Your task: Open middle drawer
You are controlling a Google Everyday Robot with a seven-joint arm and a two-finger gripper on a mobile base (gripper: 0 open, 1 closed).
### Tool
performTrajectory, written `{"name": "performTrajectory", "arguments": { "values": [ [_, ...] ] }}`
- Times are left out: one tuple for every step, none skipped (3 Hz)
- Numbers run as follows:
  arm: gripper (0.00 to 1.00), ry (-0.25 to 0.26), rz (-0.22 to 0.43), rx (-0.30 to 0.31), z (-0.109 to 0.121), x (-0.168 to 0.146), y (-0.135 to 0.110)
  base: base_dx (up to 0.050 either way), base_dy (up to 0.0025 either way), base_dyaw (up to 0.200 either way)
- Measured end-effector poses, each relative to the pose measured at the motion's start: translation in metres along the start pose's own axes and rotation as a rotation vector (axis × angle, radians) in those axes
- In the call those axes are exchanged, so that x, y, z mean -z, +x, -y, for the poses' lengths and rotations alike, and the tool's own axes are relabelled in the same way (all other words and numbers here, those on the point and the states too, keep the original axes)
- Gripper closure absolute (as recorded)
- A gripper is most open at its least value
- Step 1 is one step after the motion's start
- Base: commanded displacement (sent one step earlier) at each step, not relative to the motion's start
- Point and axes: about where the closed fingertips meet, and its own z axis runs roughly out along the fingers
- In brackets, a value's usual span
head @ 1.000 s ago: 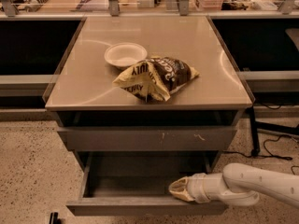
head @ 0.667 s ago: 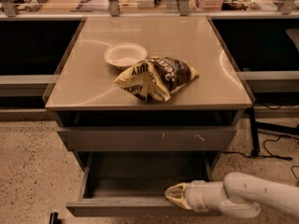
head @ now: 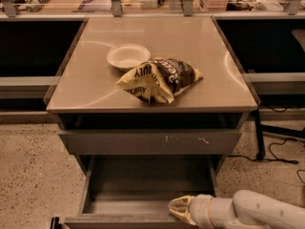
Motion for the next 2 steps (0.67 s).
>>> {"name": "performTrajectory", "arguments": {
  "values": [
    [1.0,0.167,0.05,0.04,0.008,0.031,-0.026,0.0,0.0,0.0],
    [1.0,0.339,0.055,0.087,0.025,0.075,-0.049,0.0,0.0,0.0]
  ]
}}
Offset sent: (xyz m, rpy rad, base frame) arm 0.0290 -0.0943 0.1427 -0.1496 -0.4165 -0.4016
